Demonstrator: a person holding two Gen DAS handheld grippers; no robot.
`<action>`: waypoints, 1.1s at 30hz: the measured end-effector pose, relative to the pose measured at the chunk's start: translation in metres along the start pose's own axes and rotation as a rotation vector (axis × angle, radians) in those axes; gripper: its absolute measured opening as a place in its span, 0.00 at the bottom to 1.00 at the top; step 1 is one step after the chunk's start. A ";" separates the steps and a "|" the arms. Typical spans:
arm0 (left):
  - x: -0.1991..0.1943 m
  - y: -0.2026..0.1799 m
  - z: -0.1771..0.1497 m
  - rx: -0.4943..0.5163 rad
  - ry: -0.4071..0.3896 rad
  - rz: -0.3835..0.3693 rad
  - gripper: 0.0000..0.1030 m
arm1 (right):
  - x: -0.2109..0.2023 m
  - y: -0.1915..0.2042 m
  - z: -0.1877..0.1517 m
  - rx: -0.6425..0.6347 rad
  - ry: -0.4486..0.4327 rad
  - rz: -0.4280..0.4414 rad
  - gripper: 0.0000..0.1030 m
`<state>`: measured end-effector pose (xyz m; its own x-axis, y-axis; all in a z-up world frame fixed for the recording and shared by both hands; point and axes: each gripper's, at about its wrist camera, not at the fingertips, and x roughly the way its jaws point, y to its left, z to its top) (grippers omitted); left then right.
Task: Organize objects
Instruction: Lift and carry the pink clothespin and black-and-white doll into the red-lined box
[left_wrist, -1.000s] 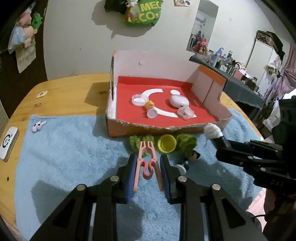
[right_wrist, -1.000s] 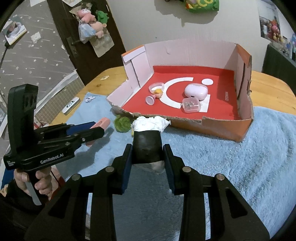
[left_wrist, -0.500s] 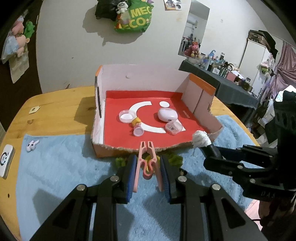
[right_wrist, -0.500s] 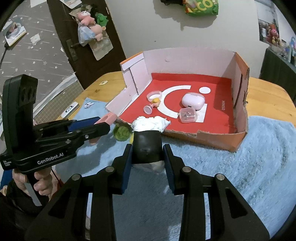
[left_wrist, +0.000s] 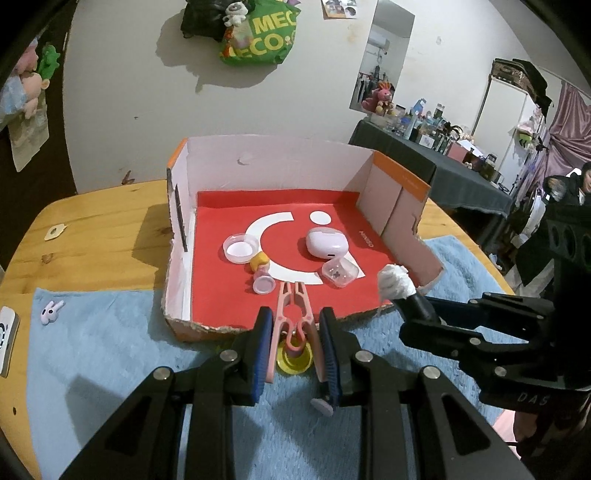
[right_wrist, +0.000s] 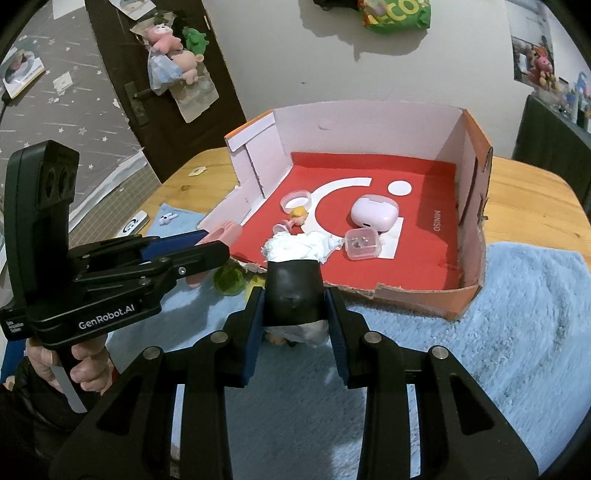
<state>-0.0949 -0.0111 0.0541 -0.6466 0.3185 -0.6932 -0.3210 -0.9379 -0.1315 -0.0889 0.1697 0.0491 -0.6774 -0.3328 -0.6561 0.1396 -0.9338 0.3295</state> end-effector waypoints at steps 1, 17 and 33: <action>0.001 0.000 0.001 0.000 0.002 -0.001 0.26 | 0.000 -0.001 0.001 0.002 -0.001 -0.001 0.30; 0.019 -0.005 0.022 0.015 0.013 -0.014 0.26 | 0.006 -0.013 0.017 0.012 -0.001 -0.029 0.31; 0.063 -0.010 0.050 0.024 0.062 -0.051 0.26 | 0.030 -0.042 0.041 0.019 0.058 -0.138 0.31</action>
<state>-0.1672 0.0247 0.0475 -0.5852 0.3555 -0.7288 -0.3693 -0.9170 -0.1508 -0.1446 0.2040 0.0432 -0.6463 -0.2087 -0.7340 0.0341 -0.9688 0.2454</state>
